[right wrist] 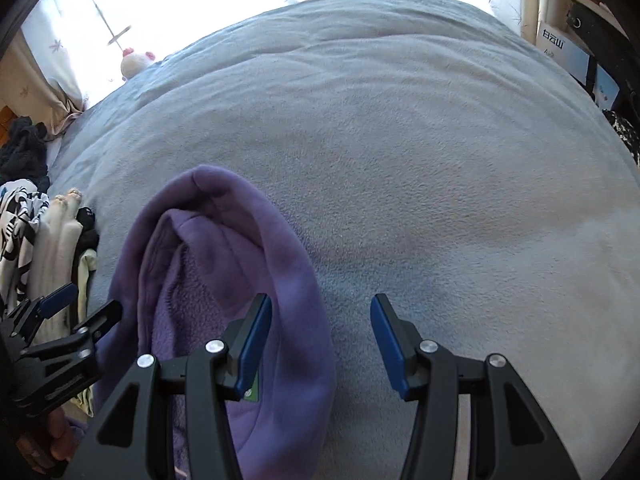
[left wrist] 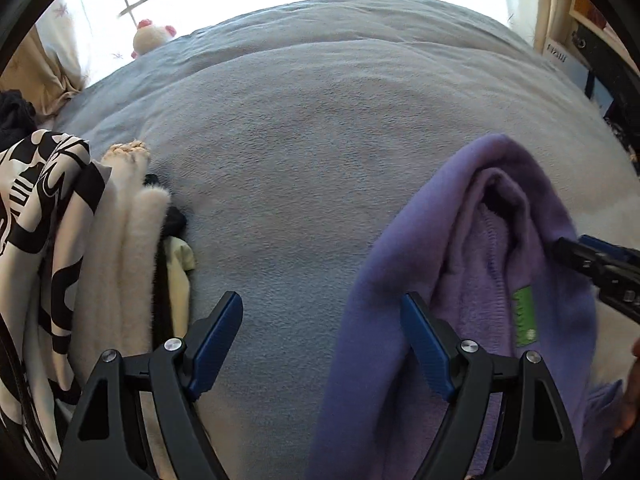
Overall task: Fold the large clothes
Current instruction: 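Move both grippers to the purple hood and close the left gripper on it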
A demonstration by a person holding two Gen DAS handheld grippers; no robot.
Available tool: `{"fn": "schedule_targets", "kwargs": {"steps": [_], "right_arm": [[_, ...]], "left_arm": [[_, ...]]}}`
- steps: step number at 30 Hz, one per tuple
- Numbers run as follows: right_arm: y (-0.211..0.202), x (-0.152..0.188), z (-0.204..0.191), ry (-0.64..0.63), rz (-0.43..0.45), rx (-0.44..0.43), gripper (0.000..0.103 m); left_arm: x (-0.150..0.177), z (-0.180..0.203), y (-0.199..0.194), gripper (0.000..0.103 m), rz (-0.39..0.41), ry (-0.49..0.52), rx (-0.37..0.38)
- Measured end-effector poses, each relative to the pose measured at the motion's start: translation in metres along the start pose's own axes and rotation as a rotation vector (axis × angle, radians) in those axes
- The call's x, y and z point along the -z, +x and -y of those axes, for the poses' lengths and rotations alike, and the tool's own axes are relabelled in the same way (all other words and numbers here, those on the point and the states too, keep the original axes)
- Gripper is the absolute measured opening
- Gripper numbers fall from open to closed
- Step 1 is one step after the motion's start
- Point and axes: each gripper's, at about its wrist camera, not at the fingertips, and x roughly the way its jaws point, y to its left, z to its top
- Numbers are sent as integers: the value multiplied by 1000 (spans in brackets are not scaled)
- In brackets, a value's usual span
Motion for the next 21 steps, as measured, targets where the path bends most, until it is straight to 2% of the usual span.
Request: {"fn": "schedule_targets", "kwargs": {"steps": [6, 11, 13, 14, 15, 16, 18, 20, 21], "right_arm": [[10, 4, 3, 1, -15, -6, 51], [14, 2, 4, 13, -27, -10, 51], [14, 1, 3, 2, -23, -2, 51], [14, 0, 2, -5, -21, 5, 51], [14, -1, 1, -10, -19, 11, 51], [15, -1, 0, -16, -13, 16, 51], [17, -2, -1, -30, -12, 31, 46], [22, -1, -3, -43, -27, 21, 17], [23, 0, -4, -47, -31, 9, 12]], "left_arm": [[7, 5, -8, 80, 13, 62, 3], [12, 7, 5, 80, -27, 70, -22], [11, 4, 11, 74, -30, 52, -38], [10, 1, 14, 64, -36, 42, -37], [9, -2, 19, 50, -48, 27, -21], [9, -5, 22, 42, -59, 16, -5], [8, -9, 29, 13, -84, -12, 35], [7, -8, 30, 5, -81, -21, 46], [7, -6, 28, 4, -68, -14, 34]]}}
